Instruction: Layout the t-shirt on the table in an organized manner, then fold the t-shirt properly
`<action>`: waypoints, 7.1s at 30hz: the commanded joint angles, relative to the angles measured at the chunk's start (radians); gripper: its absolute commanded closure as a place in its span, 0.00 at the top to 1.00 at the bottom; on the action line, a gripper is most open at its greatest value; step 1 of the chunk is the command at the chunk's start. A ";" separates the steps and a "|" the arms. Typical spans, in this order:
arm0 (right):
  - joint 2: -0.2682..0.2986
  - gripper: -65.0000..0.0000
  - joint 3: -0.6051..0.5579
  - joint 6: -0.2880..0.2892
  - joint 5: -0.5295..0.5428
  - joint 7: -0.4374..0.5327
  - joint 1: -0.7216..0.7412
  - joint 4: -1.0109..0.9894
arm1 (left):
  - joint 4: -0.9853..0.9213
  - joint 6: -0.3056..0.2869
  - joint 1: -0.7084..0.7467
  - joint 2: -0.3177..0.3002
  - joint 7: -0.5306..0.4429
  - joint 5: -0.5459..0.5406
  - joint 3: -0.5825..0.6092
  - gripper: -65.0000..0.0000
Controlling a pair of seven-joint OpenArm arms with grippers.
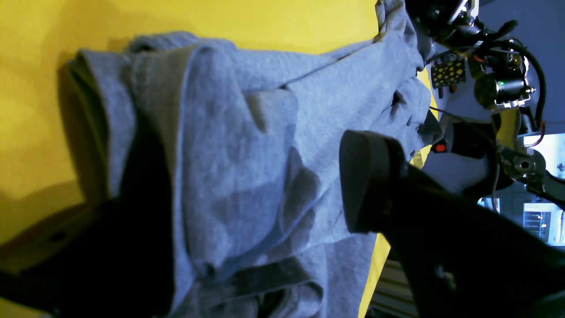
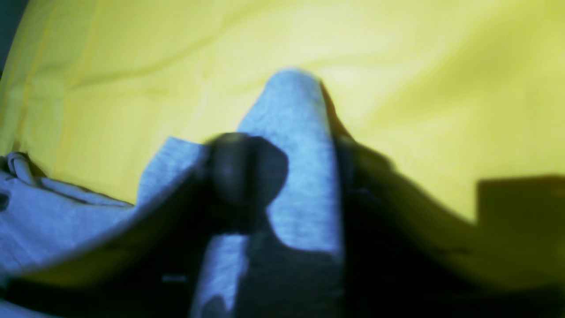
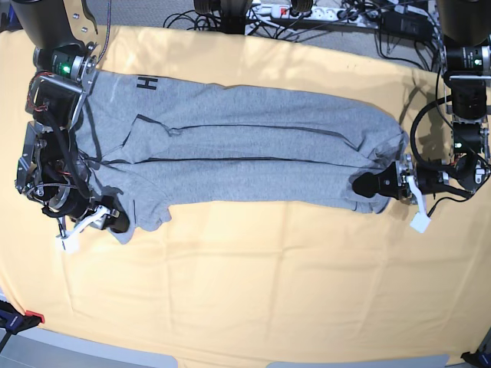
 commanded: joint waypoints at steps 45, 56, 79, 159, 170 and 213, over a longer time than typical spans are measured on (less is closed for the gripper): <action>0.109 0.10 -0.001 0.007 0.125 -0.341 -0.725 1.154 | 0.009 -0.001 -0.055 -0.017 0.009 0.028 -0.074 0.67; 0.214 0.47 0.053 0.007 0.214 -0.386 -0.721 1.212 | 0.009 0.014 -0.083 -0.043 0.009 0.028 -0.434 0.67; 0.095 0.00 0.095 0.007 0.140 -0.089 -0.590 0.894 | 0.009 0.016 0.020 -0.122 0.009 0.028 -0.544 0.67; -0.002 0.00 0.114 0.007 -0.002 -0.075 -0.663 0.867 | 0.182 -0.001 0.157 -0.116 0.009 0.028 -0.502 0.66; -0.002 0.00 0.114 0.007 0.023 -0.080 -0.663 0.867 | 0.182 -0.001 0.316 -0.011 0.009 0.132 -0.501 0.67; -0.002 0.00 0.114 0.007 0.027 -0.082 -0.661 0.868 | 0.183 -0.001 0.201 0.078 0.009 0.028 -0.153 0.67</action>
